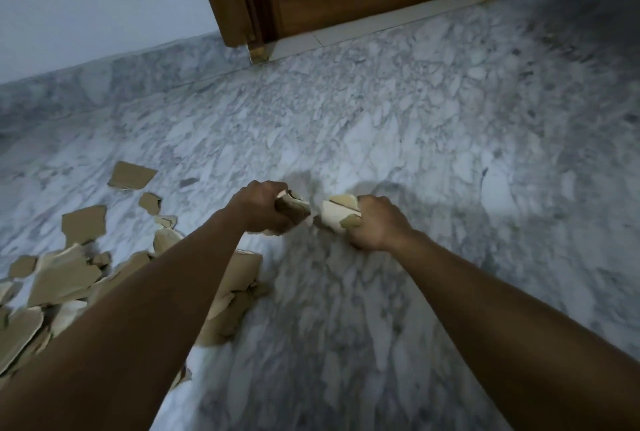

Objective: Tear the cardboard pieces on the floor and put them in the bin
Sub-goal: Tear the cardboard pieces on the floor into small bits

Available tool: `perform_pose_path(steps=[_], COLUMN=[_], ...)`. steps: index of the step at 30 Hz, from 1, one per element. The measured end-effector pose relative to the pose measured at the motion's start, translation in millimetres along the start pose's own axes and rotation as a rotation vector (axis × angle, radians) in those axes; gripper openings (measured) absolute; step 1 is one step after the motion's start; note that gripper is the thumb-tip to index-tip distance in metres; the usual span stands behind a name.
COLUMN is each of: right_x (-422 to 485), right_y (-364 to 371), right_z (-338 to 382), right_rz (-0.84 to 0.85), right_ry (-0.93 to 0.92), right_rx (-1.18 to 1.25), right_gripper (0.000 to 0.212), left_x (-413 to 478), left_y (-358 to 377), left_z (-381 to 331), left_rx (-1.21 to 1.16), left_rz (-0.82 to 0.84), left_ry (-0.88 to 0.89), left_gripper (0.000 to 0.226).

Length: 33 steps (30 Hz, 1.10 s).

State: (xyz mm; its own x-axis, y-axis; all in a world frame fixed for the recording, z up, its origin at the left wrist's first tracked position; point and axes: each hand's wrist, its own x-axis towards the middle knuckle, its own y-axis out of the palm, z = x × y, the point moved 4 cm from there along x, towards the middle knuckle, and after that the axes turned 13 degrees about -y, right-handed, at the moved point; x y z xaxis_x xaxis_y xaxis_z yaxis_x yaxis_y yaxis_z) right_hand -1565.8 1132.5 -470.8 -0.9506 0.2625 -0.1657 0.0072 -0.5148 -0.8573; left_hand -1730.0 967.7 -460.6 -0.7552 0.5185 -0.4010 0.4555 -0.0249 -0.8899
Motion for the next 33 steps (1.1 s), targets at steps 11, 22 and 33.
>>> perform_pose_path(steps=[11, 22, 33], right_x=[17, 42, 76], right_y=[-42, 33, 77], right_z=[51, 129, 110], right_rz=[-0.032, 0.023, 0.054], right_ry=[0.100, 0.122, 0.244], right_rx=[0.368, 0.238, 0.237], right_gripper=[0.058, 0.057, 0.071], left_x=[-72, -146, -95], left_y=[-83, -40, 36], left_z=[87, 143, 122], left_rx=[-0.159, -0.022, 0.049], left_rz=[-0.101, 0.216, 0.066], left_ry=[-0.250, -0.171, 0.011], left_gripper=[0.033, 0.043, 0.061])
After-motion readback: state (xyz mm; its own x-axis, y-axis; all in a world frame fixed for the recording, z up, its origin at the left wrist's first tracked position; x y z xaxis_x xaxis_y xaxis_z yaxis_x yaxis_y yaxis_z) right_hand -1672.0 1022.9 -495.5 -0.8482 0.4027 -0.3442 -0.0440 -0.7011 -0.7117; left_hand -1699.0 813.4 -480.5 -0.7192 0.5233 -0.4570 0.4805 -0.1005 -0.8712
